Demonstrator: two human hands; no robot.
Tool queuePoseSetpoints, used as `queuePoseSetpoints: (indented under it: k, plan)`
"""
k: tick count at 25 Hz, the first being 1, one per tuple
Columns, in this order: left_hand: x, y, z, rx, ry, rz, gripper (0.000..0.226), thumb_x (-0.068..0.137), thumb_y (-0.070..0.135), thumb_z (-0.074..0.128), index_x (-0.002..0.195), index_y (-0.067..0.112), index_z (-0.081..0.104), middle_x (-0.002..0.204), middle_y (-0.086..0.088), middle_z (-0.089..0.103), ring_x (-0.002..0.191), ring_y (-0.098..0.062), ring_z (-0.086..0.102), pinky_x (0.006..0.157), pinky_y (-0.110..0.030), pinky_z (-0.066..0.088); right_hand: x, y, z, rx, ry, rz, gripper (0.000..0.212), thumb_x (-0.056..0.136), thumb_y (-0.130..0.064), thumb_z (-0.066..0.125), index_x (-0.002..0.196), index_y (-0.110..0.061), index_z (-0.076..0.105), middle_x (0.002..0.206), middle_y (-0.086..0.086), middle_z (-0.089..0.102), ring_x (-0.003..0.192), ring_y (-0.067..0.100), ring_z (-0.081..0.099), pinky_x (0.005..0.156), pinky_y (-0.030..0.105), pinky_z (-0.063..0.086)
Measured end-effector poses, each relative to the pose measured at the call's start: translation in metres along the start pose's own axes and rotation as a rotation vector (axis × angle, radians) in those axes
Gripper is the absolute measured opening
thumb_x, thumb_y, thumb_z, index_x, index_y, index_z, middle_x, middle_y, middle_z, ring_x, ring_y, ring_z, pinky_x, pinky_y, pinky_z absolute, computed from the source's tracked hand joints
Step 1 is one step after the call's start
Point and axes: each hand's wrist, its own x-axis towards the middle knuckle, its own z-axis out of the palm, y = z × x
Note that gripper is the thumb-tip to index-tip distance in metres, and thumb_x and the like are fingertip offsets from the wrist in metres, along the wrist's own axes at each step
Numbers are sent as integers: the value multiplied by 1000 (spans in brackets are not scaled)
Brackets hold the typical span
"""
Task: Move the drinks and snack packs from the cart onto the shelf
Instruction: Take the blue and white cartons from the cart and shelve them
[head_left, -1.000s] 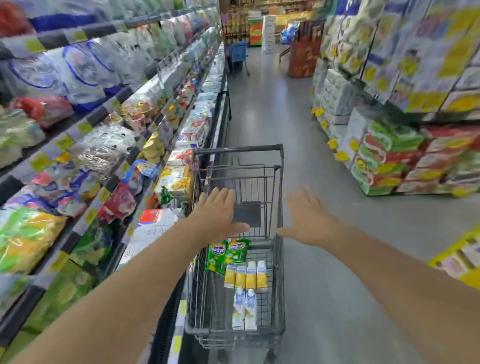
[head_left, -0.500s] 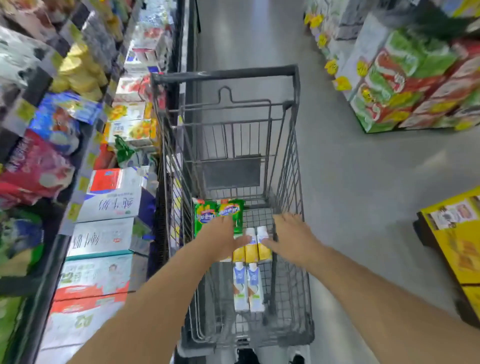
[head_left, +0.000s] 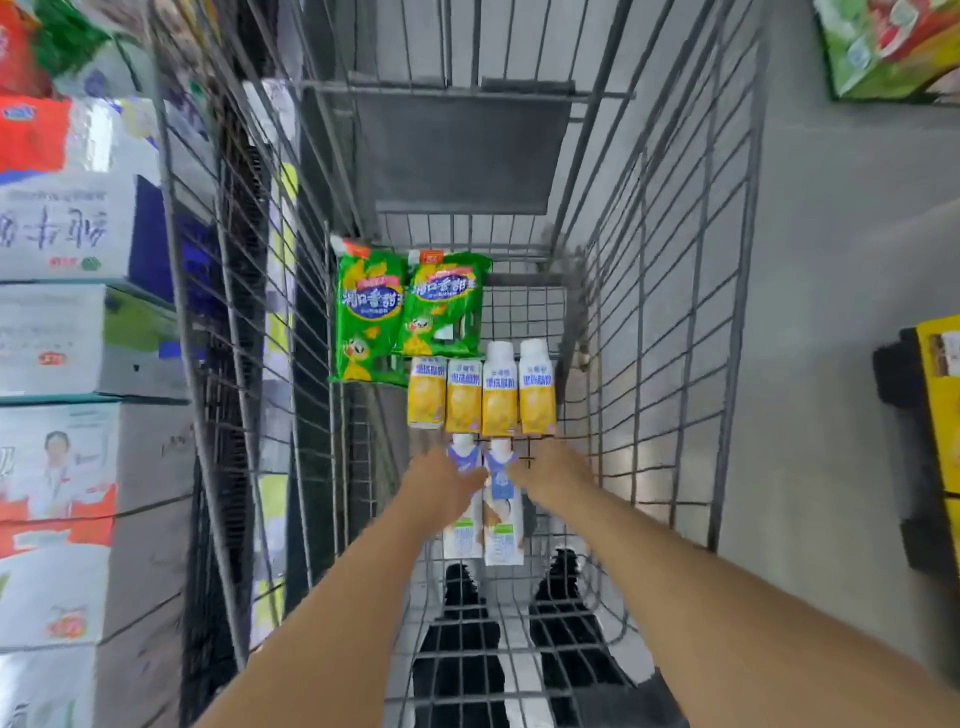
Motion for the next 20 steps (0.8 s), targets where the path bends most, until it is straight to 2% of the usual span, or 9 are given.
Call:
queuePoseSetpoints:
  k: [2,5,8,10,12,14,17,19,20]
  plan:
    - [12,-10,18,-8,-21,-78,53,94,37,58,132,2,48,131,-21,54,116,-35,56,94,-37,49,14,11,21,37,-28,101,34,94,-36,61,74,-12,47,77,7,49,78,25,50,49,27,30]
    - [22,-17,42,-80,3,-157,65,93,37,59,142,2,36,142,-19,36,129,-36,42,101,-37,39,15,14,41,134,-75,169,30,97,-34,57,81,-9,51,73,5,52,67,25,54,56,29,42]
    - [35,-23,57,-187,8,-172,60,81,36,64,126,-2,52,127,-24,53,116,-39,53,86,-36,45,17,17,51,293,-36,217,22,94,-24,65,86,-4,62,74,8,62,63,21,57,56,27,49]
    - [34,-25,54,-331,24,-209,55,78,32,69,118,0,50,113,-18,60,105,-37,61,83,-42,52,21,23,55,399,10,210,25,88,-24,72,99,-3,63,93,13,71,81,25,68,71,32,58]
    - [27,-27,50,-433,-4,-250,46,84,29,71,116,3,52,103,-11,63,91,-28,63,75,-37,50,22,28,55,404,-8,211,44,84,-32,75,115,-3,63,109,13,71,98,29,69,83,41,58]
    - [23,-33,50,-490,-45,-281,39,86,32,71,109,2,62,95,-11,66,82,-26,62,72,-35,48,21,31,53,414,-63,208,47,80,-35,78,115,-6,64,108,13,72,95,27,71,74,40,58]
    - [7,-36,40,-606,-124,-297,40,83,31,76,108,1,66,100,-13,74,90,-31,71,73,-39,56,5,27,38,491,-131,218,48,78,-29,83,115,-7,62,107,13,73,87,25,73,61,35,60]
    - [-17,-29,19,-662,-161,-267,29,84,23,77,105,5,67,92,-9,76,77,-22,74,60,-31,58,-20,16,21,564,-147,186,40,81,-20,82,111,-8,60,106,12,73,84,22,73,62,33,59]
    - [-34,-22,5,-672,-156,-238,32,81,23,79,105,7,66,92,-7,77,76,-20,74,61,-30,59,-34,9,11,592,-146,150,34,82,-17,81,108,-10,60,104,10,73,83,21,73,63,33,59]
